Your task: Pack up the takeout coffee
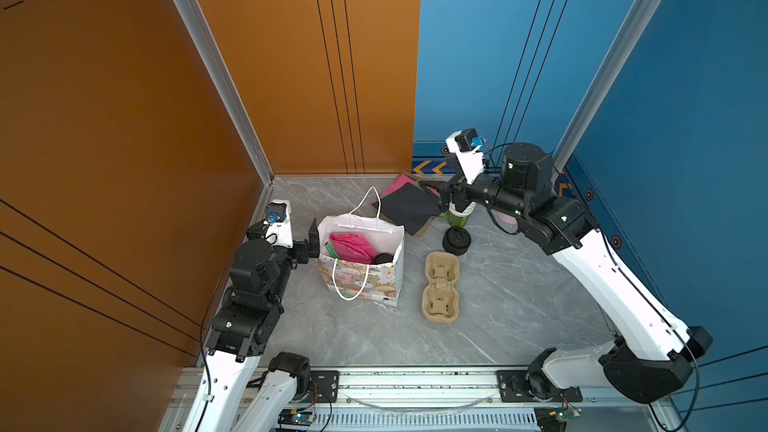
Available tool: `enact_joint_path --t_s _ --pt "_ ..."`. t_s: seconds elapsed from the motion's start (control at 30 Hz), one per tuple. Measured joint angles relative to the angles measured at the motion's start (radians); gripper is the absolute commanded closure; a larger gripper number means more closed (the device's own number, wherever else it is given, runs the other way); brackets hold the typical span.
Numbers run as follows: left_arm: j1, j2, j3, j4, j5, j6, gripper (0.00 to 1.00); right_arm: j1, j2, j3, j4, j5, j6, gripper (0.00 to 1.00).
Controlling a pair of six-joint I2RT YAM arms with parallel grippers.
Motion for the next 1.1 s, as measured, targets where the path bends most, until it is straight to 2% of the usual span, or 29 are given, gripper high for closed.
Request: enact_joint_path --t_s 0.2,0.33,0.43,0.63,0.8,1.1 --pt "0.184 0.030 -0.051 0.038 0.002 -0.108 0.02 -0.204 -0.176 -0.306 0.105 0.159 0.093 0.00" --pt "0.305 0.047 -0.159 0.105 0.003 -0.197 0.02 -0.362 -0.254 -0.489 0.155 0.229 0.163 0.00" --pt "0.354 0.064 -0.256 0.177 -0.013 -0.244 0.02 -0.462 -0.280 -0.629 0.196 0.256 0.204 0.00" --pt "0.368 0.084 -0.467 0.346 -0.088 -0.289 0.02 -0.543 -0.286 -0.869 0.294 0.286 0.240 0.00" --pt "0.364 0.138 -0.557 0.493 -0.125 -0.315 0.02 -0.555 -0.227 -0.975 0.430 0.304 0.241 0.00" --pt "0.256 0.344 -0.661 0.862 -0.218 -0.280 0.02 -0.554 -0.029 -1.081 0.708 0.301 0.212 0.00"
